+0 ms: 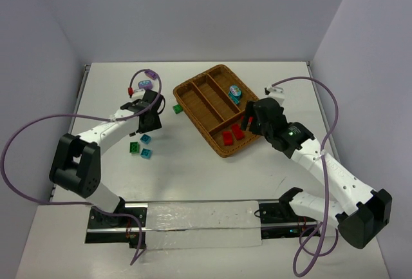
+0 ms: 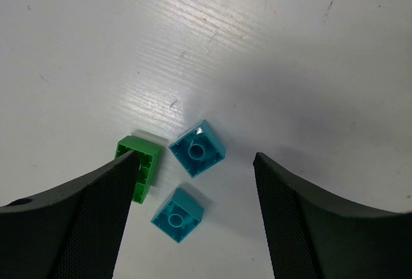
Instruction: Sort the legos into containers by color
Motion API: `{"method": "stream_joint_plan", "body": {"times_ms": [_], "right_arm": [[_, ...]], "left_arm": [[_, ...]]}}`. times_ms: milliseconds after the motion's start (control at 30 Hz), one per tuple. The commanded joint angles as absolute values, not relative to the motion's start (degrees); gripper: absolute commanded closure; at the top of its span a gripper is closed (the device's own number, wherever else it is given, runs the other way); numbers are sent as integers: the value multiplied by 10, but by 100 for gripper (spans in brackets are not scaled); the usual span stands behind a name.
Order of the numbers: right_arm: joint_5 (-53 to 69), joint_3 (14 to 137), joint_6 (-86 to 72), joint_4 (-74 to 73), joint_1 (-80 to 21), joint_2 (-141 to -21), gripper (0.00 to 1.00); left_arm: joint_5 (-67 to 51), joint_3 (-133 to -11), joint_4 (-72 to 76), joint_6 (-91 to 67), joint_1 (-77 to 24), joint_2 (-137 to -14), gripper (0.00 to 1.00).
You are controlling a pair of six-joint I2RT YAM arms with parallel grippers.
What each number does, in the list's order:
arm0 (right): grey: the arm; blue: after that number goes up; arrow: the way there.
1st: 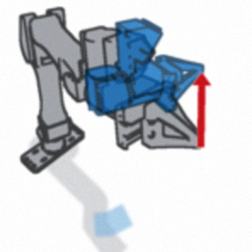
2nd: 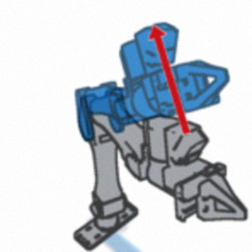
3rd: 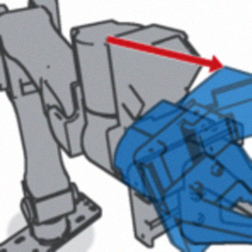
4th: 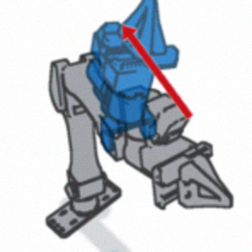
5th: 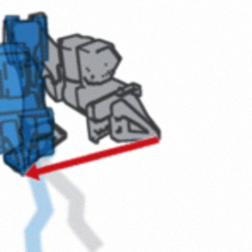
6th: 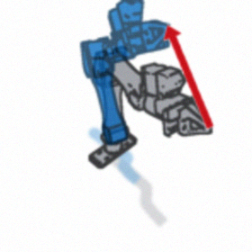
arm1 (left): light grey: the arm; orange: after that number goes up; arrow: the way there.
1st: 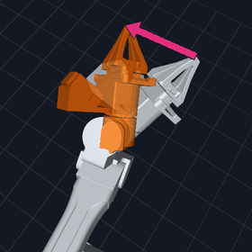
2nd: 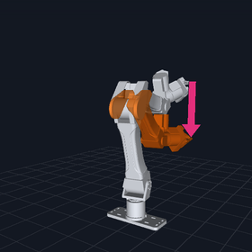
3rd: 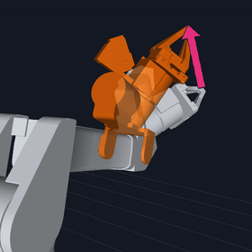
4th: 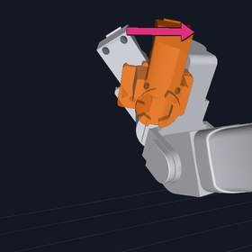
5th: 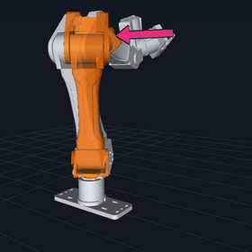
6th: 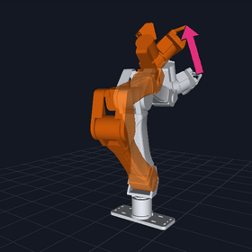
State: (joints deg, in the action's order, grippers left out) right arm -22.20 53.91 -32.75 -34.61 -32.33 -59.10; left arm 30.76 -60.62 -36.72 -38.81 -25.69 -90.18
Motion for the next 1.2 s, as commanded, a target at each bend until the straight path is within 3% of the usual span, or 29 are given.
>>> {"method": "stream_joint_plan", "body": {"times_ms": [0,167,467,767,967,1167], "right_arm": [[-225,557,-329,-322,-333,-596,18],[-228,559,-328,-325,-333,-599,18],[-225,560,-326,-322,-333,-608,18],[-224,562,-325,-321,-334,-612,18],[-224,561,-326,-321,-334,-610,18],[-225,562,-326,-321,-335,-608,18]], "left_arm": [[279,-608,-334,-403,-250,-931,22],[249,-602,-302,-388,-239,-956,22],[230,-599,-280,-373,-236,-983,14],[204,-589,-277,-379,-236,-985,16],[208,-583,-287,-382,-236,-972,28],[209,-575,-287,-385,-236,-971,47]]}}
